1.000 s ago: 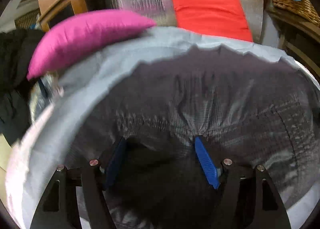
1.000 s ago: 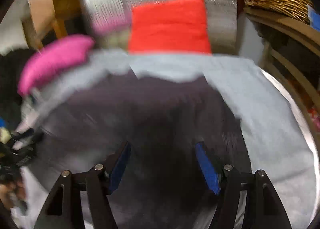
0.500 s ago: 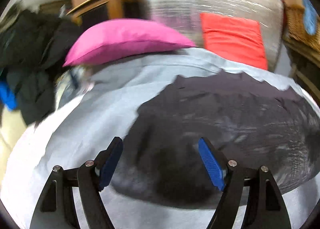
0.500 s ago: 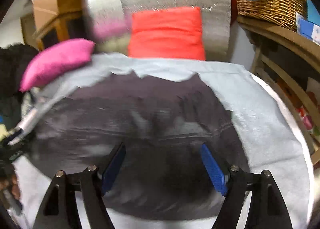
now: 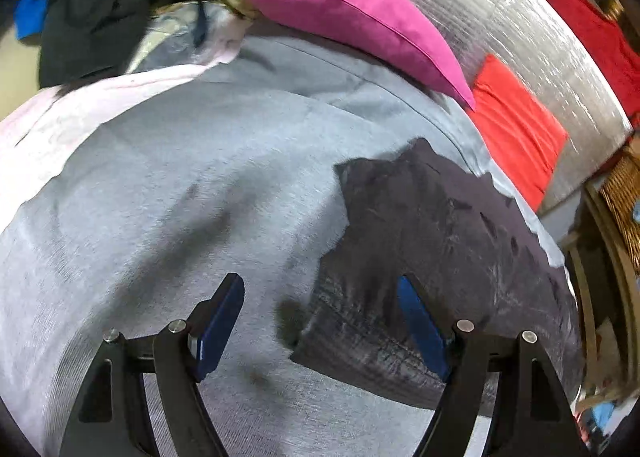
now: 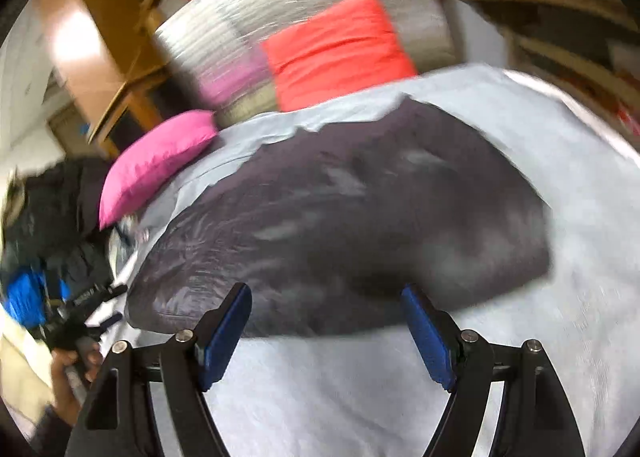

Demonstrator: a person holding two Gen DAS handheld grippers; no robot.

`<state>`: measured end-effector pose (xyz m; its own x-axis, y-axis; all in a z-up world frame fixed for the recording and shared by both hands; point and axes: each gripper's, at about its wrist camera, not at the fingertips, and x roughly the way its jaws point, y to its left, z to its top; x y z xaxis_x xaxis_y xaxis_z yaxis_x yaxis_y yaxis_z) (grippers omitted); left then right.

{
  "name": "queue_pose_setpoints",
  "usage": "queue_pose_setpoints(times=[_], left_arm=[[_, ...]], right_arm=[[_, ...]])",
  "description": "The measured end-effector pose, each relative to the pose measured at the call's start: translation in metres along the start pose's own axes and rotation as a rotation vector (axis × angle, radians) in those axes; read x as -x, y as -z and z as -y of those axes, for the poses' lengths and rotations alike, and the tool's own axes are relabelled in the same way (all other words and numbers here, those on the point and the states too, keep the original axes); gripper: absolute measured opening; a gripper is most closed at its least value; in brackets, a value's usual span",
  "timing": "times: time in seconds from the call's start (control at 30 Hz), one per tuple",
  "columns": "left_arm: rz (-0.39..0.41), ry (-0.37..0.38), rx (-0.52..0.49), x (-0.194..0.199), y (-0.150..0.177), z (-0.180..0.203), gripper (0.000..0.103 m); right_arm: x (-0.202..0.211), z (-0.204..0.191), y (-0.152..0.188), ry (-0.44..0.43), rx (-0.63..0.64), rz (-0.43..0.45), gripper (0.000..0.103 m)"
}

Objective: Fold large clothes
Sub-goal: 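Smooth and adjust the folded jacket bundle with both open tools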

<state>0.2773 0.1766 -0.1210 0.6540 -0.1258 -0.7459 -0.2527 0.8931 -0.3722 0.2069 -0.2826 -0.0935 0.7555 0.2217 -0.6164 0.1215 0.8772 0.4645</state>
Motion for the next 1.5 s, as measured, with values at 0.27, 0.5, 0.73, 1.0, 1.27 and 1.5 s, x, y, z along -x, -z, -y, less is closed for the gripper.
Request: queue_pose_setpoints(times=[0.27, 0.5, 0.73, 1.0, 1.27, 1.5], left_arm=[[-0.04, 0.01, -0.031, -0.009, 0.005, 0.009, 0.031], [0.003, -0.024, -0.047, 0.015, 0.004, 0.017, 0.013], [0.007, -0.092, -0.058, -0.007, 0.018, 0.007, 0.028], [0.177, -0.179, -0.05, 0.05, 0.004, -0.009, 0.06], [0.263, -0.182, -0.375, 0.038, 0.029, 0.112, 0.06], [0.201, -0.254, -0.555, -0.02, 0.062, 0.183, 0.061]], right_arm=[[0.001, 0.108, 0.002, -0.098, -0.531, -0.03, 0.08], [-0.043, 0.118, -0.011, -0.168, -0.659, -0.077, 0.042], [-0.043, 0.111, -0.014, -0.071, -0.482, -0.095, 0.027], [0.008, 0.102, -0.013, -0.028, -0.397, -0.006, 0.074], [0.002, 0.0, -0.052, 0.035, 0.011, 0.045, 0.074], [-0.083, -0.073, -0.048, 0.225, 0.355, 0.024, 0.074]])
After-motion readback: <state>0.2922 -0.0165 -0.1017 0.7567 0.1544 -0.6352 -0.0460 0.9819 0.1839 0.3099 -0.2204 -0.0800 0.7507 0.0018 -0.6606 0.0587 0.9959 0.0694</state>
